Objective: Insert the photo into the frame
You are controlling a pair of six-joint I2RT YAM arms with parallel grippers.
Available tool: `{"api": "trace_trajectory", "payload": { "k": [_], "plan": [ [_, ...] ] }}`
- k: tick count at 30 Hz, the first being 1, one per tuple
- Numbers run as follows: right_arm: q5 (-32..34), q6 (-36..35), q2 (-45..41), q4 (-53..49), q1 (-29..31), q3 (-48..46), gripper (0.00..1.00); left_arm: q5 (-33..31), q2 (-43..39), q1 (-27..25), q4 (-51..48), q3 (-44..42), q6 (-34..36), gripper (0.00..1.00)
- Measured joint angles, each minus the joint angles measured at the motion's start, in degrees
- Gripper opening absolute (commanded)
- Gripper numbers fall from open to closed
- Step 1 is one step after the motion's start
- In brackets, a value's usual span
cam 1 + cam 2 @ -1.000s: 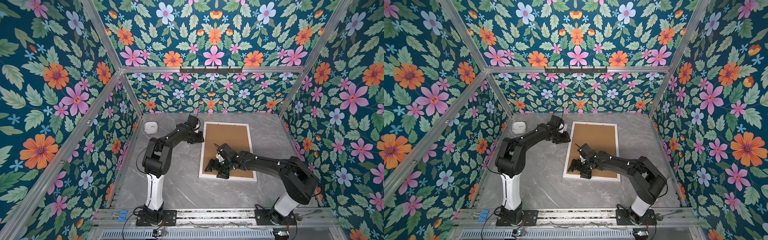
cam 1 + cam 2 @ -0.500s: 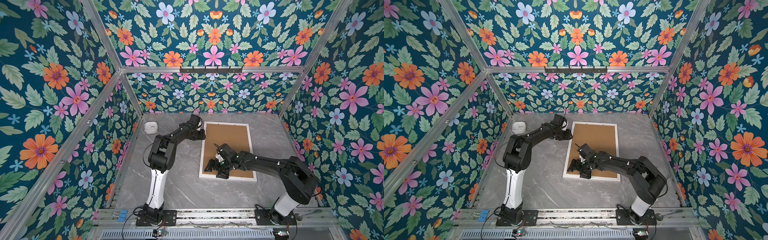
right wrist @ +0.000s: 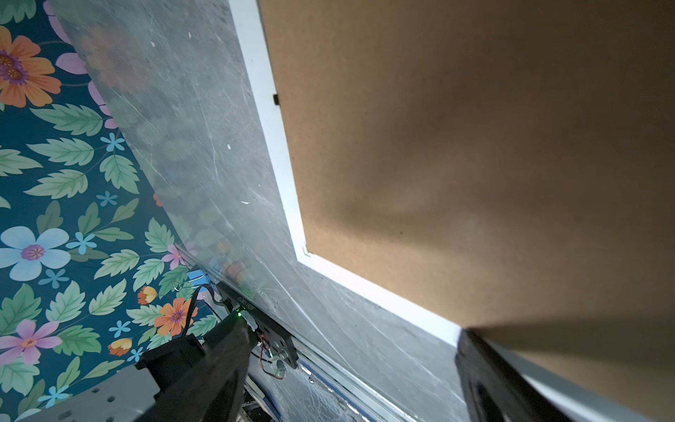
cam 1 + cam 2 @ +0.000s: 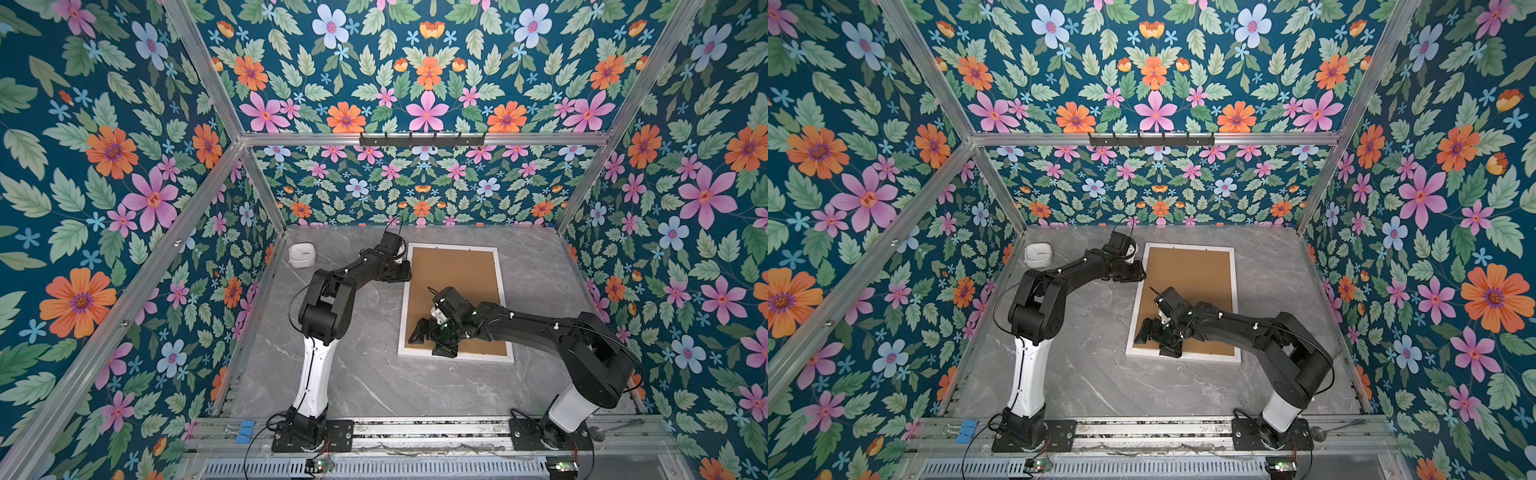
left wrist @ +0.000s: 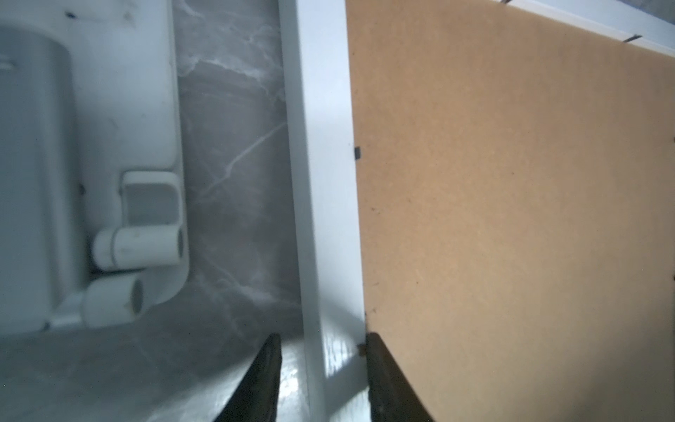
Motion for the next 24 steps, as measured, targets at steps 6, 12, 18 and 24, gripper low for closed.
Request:
{"api": "trace_trajectory", "payload": {
  "k": [6, 12, 18, 24],
  "plan": [
    [0.0, 0.2, 0.2, -0.3, -0.2, 0.2, 0.90, -0.3, -0.4, -0.2, 1.1, -1.0, 0.0, 0.26],
    [-0.9, 1.8, 0.4, 0.0, -1.0, 0.2, 0.89, -1.2, -1.6, -0.4, 2.8, -2.9, -0.6, 0.18],
    [-1.8, 1.0, -0.3, 1.8, -1.4, -0.6, 0.88, -3.8, -3.2, -0.2, 3.4, -5.3, -1.2, 0.16],
    [1.2, -4.5, -4.7, -2.9, 0.1, -1.2, 0.89, -5.7, -5.7, -0.2, 2.8, -8.2, -2.2, 0.17]
  ]
}}
